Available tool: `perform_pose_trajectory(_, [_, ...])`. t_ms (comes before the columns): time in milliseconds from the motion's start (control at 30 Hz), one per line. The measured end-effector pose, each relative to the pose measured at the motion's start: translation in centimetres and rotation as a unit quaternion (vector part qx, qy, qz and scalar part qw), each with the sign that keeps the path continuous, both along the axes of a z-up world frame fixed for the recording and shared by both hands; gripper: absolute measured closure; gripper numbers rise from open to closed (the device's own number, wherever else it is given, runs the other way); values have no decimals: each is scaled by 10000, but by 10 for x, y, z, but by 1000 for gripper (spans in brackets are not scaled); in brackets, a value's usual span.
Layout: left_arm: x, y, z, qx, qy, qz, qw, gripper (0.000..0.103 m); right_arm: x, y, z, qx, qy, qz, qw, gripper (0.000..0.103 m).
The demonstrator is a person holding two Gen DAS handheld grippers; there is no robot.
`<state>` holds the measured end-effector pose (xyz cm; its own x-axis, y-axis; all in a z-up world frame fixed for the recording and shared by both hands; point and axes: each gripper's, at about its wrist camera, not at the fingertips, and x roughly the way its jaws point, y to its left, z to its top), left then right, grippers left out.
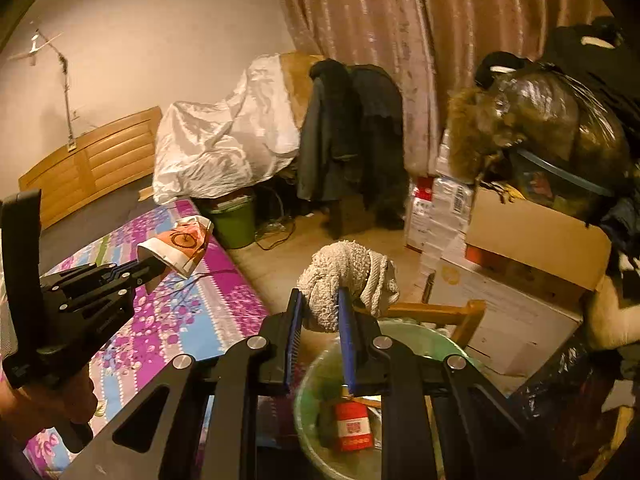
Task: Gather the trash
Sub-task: 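Carry the orange wrapper in left gripper while right carries grey sock over the green bin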
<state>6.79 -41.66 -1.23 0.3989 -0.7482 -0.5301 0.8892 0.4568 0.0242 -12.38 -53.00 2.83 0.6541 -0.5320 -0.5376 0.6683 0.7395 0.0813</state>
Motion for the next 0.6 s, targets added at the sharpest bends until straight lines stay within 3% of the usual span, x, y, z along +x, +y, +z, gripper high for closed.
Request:
perform_pose_trajectory(367, [-39,-49,-11,299,-147,-624,9975,99,-47,-38,-17,254,31,-611,9978,84])
perform_pose_trajectory(600, [-70,-79,-25,527,-130,-1248,9907,98,-73,-46,-32,279,229,-844,9958,84])
